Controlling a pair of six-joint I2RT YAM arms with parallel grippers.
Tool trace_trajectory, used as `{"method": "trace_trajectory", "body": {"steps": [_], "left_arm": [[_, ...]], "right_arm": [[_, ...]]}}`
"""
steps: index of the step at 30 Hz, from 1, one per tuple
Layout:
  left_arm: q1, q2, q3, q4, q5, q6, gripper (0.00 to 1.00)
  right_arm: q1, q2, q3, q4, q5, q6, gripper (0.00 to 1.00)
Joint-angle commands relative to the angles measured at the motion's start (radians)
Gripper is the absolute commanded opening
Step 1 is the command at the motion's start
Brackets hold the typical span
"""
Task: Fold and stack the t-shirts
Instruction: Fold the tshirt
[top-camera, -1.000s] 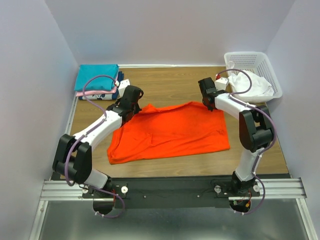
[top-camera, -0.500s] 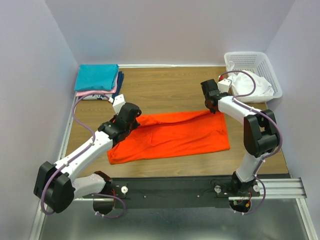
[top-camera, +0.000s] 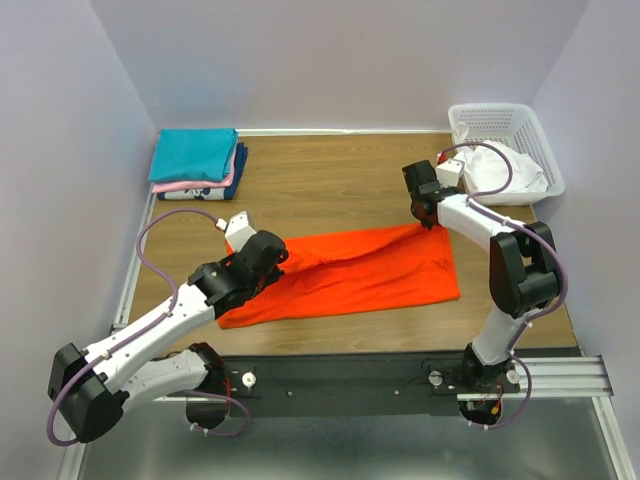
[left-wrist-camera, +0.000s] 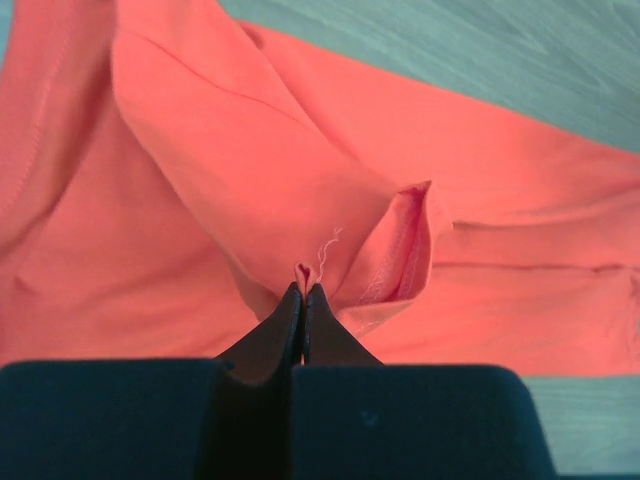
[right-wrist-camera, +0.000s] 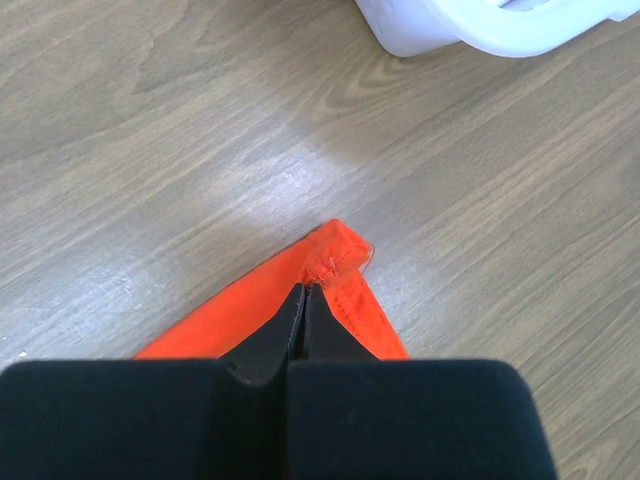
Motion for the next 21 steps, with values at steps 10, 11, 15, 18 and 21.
{"method": "trace_trajectory", "body": {"steps": [10, 11, 15, 18, 21], "left_arm": [[-0.100, -0.040, -0.104, -0.117, -0.034, -0.179, 0.00], [-0.098, -0.037, -0.110, -0.112, -0.031, -0.176, 0.00], [-0.107, -0.035, -0.129, -0.099, -0.006, -0.153, 0.00], [-0.120, -0.075, -0.141, -0.086, 0.006, -0.141, 0.27], [-0.123, -0.124, -0.153, -0.077, 0.031, -0.113, 0.43]], "right_arm": [[0.006, -0.051, -0.063, 0.004, -0.018, -0.003, 0.01], [0.006, -0.051, -0.071, 0.004, -0.016, 0.002, 0.01], [0.006, -0.062, -0.115, 0.003, -0.013, 0.035, 0.01], [0.006, -0.073, -0.143, 0.003, -0.005, 0.055, 0.02], [0.006, -0.091, -0.163, 0.000, 0.015, 0.078, 0.09]]}}
